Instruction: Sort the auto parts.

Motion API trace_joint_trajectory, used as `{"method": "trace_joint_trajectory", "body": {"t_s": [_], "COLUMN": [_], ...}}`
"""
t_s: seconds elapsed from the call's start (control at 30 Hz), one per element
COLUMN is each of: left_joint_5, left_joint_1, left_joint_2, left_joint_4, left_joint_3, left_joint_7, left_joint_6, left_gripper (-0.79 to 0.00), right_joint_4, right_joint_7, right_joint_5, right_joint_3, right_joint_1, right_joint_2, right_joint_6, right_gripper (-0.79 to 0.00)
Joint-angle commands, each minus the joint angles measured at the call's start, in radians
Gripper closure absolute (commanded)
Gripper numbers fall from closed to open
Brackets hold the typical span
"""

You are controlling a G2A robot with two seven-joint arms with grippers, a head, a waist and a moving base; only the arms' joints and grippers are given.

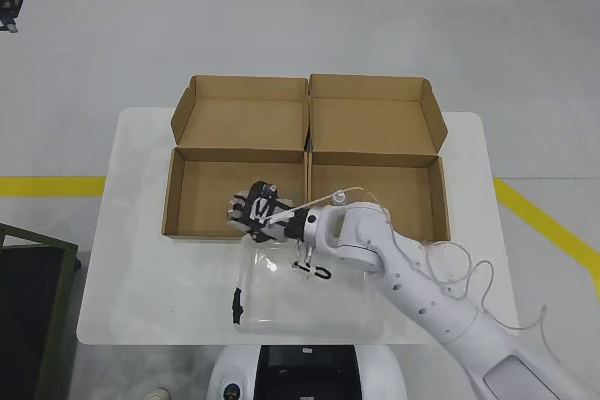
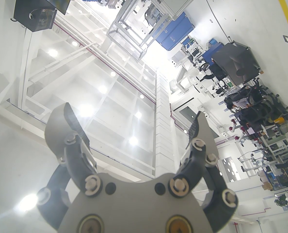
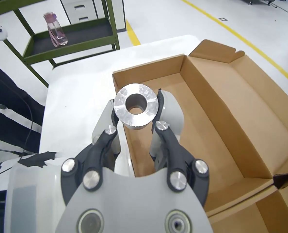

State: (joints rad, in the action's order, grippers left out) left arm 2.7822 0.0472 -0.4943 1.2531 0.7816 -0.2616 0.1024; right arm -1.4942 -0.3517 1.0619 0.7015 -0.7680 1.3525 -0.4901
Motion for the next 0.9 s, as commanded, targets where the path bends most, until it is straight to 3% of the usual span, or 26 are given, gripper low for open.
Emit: {"method": "trace_joint_trajectory", "body": {"t_s": [0.0,0.87], "left_joint_5": [0.0,0.0], "left_joint_1": [0.0,0.0], "left_joint_2": [0.0,0.0], "left_joint_4": [0.0,0.0], "left_joint_3": [0.0,0.0], "left_joint_7": [0.0,0.0], "left_joint_6": [0.0,0.0], "left_gripper": [-0.785,-0.785], "right_joint_4": [0.033,0.391], "right_joint_7": [-0.024,-0.15], "right_joint_5": [0.006,-0.055], "right_joint_3": [-0.02,-0.199], "right_joint_1": [0.027,0.231], "right_joint_2": [0.012,0.174], "right_joint_6": [0.013,0.029], "right_gripper": [0.0,0.0]}}
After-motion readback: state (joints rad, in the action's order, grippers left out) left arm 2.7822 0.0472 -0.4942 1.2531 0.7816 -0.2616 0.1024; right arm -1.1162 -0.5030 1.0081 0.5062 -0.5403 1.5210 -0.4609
